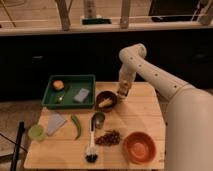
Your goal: Place eraser in paper cup
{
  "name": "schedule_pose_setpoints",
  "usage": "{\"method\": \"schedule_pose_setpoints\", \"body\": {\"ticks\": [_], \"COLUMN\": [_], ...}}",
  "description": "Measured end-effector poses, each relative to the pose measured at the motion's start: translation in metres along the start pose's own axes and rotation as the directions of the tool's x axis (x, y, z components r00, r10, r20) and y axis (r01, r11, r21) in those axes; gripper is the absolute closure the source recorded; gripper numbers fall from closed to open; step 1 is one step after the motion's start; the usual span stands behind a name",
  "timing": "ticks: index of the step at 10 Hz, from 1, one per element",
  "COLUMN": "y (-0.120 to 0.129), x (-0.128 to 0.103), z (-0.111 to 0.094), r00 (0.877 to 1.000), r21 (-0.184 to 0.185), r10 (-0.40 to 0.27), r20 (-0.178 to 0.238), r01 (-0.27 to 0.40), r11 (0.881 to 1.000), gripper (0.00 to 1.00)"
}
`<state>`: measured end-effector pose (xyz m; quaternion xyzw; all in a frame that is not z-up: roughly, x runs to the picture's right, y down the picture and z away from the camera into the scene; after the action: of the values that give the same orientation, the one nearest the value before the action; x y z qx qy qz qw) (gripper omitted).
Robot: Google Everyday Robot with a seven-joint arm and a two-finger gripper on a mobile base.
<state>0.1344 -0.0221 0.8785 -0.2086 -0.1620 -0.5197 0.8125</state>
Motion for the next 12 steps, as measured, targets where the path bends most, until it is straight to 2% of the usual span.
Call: {"method": "schedule_pose_setpoints", "body": {"ticks": [2, 8, 9, 10, 12], "y": [-0.0001, 0.0, -0.0017, -0.003, -0.0012], "x": [0.0028, 0.0091, 0.0093, 0.0092, 0.0105], "z": [0.0024, 0.0075, 0.0083, 0.009, 0.0101], "r00": [1.0, 0.999, 0.999, 0.999, 0.999], "r21": [-0.008, -0.013, -0.014, -0.015, -0.019], "r10": [-0.005, 0.013, 0.011, 0.01, 0.013], "r20": [0.004, 0.036, 0.038, 0.043, 0.047], "r01": [0.005, -0.013, -0.01, -0.009, -0.012], "r11": [1.0, 1.0, 1.0, 1.0, 1.0], "gripper": [0.95, 0.32, 0.25, 0.2, 0.2]}}
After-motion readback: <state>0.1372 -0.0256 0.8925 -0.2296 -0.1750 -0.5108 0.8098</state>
